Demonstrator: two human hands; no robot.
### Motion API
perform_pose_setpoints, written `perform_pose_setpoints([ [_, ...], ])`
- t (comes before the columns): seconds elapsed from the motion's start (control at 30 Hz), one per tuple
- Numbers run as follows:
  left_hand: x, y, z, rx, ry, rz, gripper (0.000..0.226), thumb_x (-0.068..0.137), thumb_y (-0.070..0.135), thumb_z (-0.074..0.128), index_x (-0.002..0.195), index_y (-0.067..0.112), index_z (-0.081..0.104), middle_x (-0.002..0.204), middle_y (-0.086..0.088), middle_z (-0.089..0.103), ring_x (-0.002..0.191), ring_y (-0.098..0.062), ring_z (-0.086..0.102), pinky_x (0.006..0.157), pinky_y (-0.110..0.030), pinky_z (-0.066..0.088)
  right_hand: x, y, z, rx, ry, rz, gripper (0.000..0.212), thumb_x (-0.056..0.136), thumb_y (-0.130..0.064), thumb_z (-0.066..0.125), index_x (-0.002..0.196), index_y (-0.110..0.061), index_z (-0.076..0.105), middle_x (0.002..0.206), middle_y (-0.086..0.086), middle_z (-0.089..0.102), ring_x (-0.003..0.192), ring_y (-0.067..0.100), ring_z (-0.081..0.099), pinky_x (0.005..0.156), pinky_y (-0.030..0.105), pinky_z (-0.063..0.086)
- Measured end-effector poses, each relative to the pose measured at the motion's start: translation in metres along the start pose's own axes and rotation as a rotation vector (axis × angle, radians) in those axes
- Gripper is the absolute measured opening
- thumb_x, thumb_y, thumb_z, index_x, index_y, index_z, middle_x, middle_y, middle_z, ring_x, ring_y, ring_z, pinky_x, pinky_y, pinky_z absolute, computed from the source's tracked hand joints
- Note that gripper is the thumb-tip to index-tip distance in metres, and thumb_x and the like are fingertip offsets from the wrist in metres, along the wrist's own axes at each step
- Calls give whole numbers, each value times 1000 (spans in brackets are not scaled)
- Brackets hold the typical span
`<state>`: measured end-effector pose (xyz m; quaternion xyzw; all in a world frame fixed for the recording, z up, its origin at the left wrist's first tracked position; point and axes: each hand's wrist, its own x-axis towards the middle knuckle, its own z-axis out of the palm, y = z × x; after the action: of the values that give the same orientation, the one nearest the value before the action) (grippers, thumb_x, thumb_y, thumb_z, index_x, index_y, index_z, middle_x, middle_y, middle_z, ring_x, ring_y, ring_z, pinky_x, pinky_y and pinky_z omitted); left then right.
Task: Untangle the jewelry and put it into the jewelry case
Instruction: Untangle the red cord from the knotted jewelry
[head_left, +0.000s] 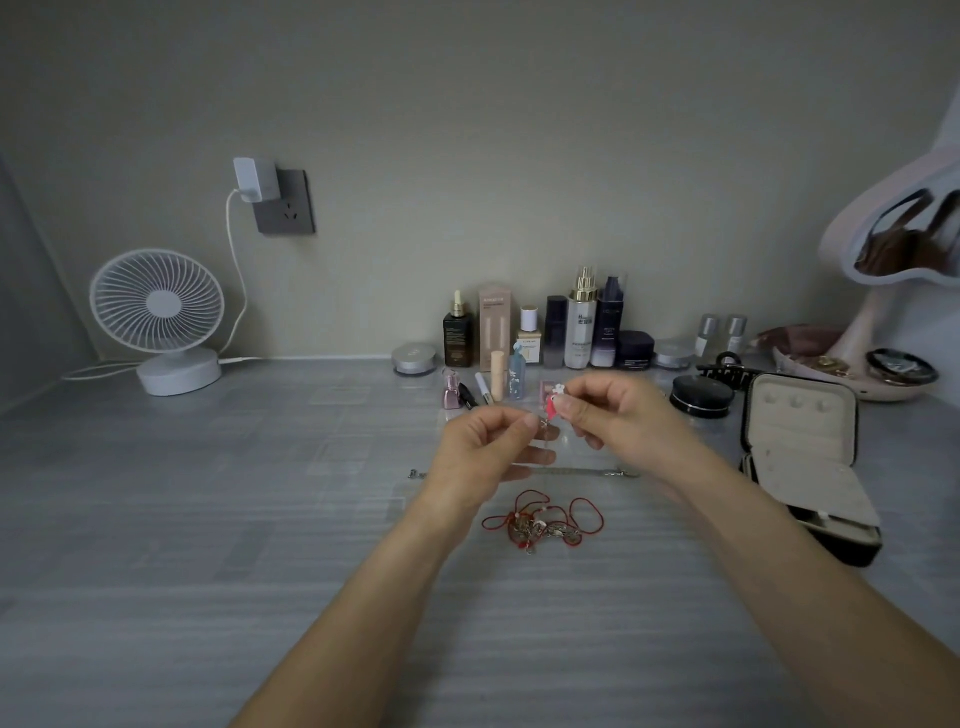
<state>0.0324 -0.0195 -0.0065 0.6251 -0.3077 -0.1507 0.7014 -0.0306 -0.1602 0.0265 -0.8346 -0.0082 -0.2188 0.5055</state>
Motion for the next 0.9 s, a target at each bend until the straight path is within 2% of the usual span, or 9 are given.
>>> perform_pose_setpoints([
  [0.17,-1,-1,2,17,-23,0,9,89,20,57,88,15,65,79,7,73,70,-9,69,65,-21,52,-1,5,3,36,3,9,15,86,-13,61,75,-22,64,52,-17,58,50,-5,49,52,10,40],
  [0.27,0,-2,0,0,-29,-19,8,88,15,59,82,15,65,73,6,73,66,-7,68,63,-19,51,-1,4,4,37,-4,-3,16,86,-11,61,74,-21,64,54,-14,57,50,-6,49,51,8,39],
  [0.57,3,-3,-4,1,29,-53,10,87,14,60,81,17,67,75,7,74,74,-7,69,70,-24,51,-4,5,5,44,34,36,18,88,-10,59,74,-21,62,52,-17,60,49,-8,49,51,6,38],
  [0.73,7,-6,-12,-30,182,-80,11,92,16,54,87,10,63,81,3,73,73,-8,68,64,-24,52,-6,9,4,67,71,77,17,87,-12,60,73,-20,64,63,-8,57,53,-2,49,54,14,41],
  [0.8,10,-8,-16,-62,268,-123,12,94,16,50,86,12,59,80,3,73,70,-8,66,61,-23,51,-6,7,1,115,81,102,18,88,-11,58,73,-19,63,62,-9,60,56,1,51,57,20,41],
  [0.9,13,-10,-20,-99,356,-170,14,96,14,46,85,14,54,77,3,69,66,-9,63,59,-24,47,-4,1,-4,141,76,90,17,90,-10,55,75,-17,62,65,-9,65,62,2,58,61,23,43],
])
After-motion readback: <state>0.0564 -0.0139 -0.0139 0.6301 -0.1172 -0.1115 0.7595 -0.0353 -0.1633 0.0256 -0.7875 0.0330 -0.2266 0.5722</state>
